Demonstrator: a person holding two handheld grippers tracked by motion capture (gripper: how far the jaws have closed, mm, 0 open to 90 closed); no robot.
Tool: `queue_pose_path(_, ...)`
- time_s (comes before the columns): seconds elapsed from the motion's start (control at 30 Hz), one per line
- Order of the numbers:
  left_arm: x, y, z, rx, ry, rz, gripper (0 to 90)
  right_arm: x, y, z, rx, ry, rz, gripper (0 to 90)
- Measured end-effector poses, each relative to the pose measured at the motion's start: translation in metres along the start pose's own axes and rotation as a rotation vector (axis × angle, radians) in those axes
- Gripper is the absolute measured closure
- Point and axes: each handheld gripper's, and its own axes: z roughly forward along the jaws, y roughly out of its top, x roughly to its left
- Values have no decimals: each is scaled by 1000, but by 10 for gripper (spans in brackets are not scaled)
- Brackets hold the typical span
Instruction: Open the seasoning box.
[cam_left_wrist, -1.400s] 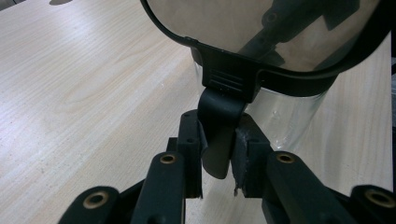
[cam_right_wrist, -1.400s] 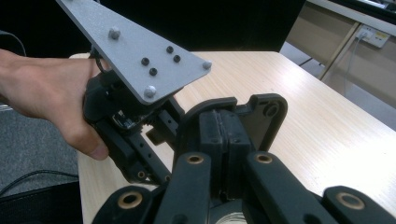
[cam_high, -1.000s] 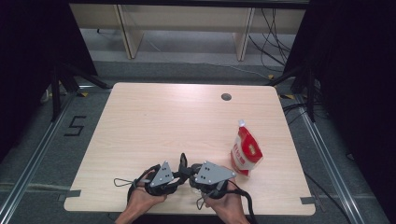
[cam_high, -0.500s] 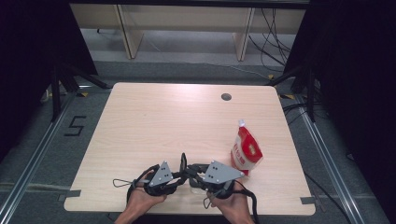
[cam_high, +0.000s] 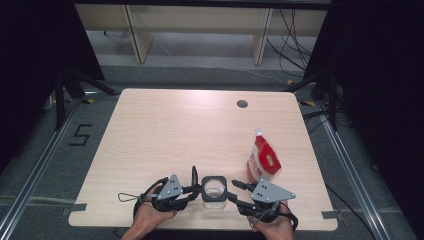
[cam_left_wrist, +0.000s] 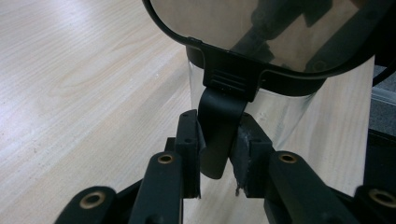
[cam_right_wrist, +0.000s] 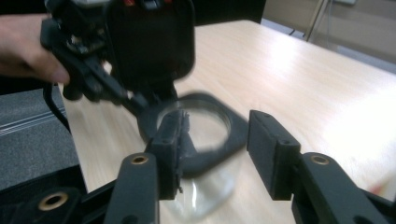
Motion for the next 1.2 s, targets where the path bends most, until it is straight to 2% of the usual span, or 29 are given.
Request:
queue_pose_path(0.1, -1, 0, 0, -10, -1, -14, 722, -2, -11, -10, 25, -4, 10, 545)
queue_pose_path(0.13, 0, 0, -1, -15, -7, 3, 722, -2, -11, -10, 25, -4, 10, 545)
queue_pose_path(0.2, 0, -1, -2, -10, -8, -29, 712, -5, -17, -17, 30, -17, 20, 529)
queue_pose_path(0.23, 2, 0, -4, -5, -8, -14, 705, -7, -20, -22, 46, -22, 35, 515)
queue_pose_path(0.27, 1, -1, -4, -11, -11, -41, 699, -8, -22, -24, 46, -26, 40, 513)
queue_pose_path(0.37, 1, -1, -5, -12, -23, -25, 677, -10, -26, -27, 44, -34, 50, 502)
queue_pose_path(0.4, 2, -1, -6, 3, -35, -13, 663, -11, -29, -31, 54, -55, 70, 492)
queue_pose_path(0.43, -1, -2, -6, 0, -26, -35, 663, -11, -29, -31, 54, -55, 70, 492)
queue_pose_path(0.47, -1, -2, -7, 4, -37, -36, 657, -12, -30, -32, 49, -56, 65, 491)
queue_pose_path(0.5, -1, -1, -9, 0, -17, -47, 595, -12, -33, -36, 57, -77, 89, 483)
queue_pose_path(0.57, 0, -1, -10, -7, -12, -54, 517, -12, -34, -38, 52, -78, 96, 480)
queue_pose_path(0.6, -1, -1, -11, -13, -9, -77, 517, -12, -36, -40, 62, -86, 91, 478)
queue_pose_path(0.63, 1, -1, -13, -7, -15, -50, 481, -13, -39, -45, 72, -95, 124, 466)
queue_pose_path(0.67, -1, -1, -14, -1, -13, -72, 465, -12, -41, -47, 79, -118, 148, 460)
queue_pose_path(0.7, -1, -2, -14, -11, -26, -82, 465, -12, -41, -47, 79, -118, 148, 460)
queue_pose_path(0.73, -2, -2, -16, -1, -16, -86, 440, -17, -42, -49, 73, -127, 127, 448)
queue_pose_path(0.77, -2, -2, -18, 2, -18, -79, 381, -18, -44, -52, 80, -131, 171, 426)
queue_pose_path(0.8, -2, -2, -18, 2, -18, -79, 363, -18, -44, -52, 80, -131, 171, 426)
queue_pose_path(0.83, -3, -3, -19, -1, -16, -110, 363, -18, -45, -52, 69, -133, 164, 417)
queue_pose_path(0.87, -4, -3, -22, 3, -8, -97, 332, -20, -46, -54, 74, -137, 168, 391)
queue_pose_path(0.9, -5, -4, -23, 10, -4, -115, 325, -20, -48, -55, 76, -154, 175, 377)
queue_pose_path(0.93, -5, -4, -23, -4, -11, -99, 313, -21, -49, -55, 81, -157, 176, 360)
queue_pose_path(1.0, -6, -4, -23, 3, -8, -98, 293, -22, -50, -55, 80, -165, 177, 347)
queue_pose_path(1.03, -9, -5, -23, 9, -10, -125, 293, -22, -51, -56, 80, -169, 202, 338)
queue_pose_path(1.07, -10, -5, -25, 19, -3, -109, 271, -23, -52, -57, 85, -192, 217, 324)
queue_pose_path(1.1, -10, -5, -25, 19, -3, -109, 260, -23, -52, -57, 85, -192, 217, 324)
queue_pose_path(1.13, -12, -7, -26, 40, 0, -123, 248, -24, -52, -58, 96, -202, 218, 310)
queue_pose_path(1.2, -13, -7, -26, 31, -8, -117, 241, -25, -52, -58, 115, -215, 208, 279)
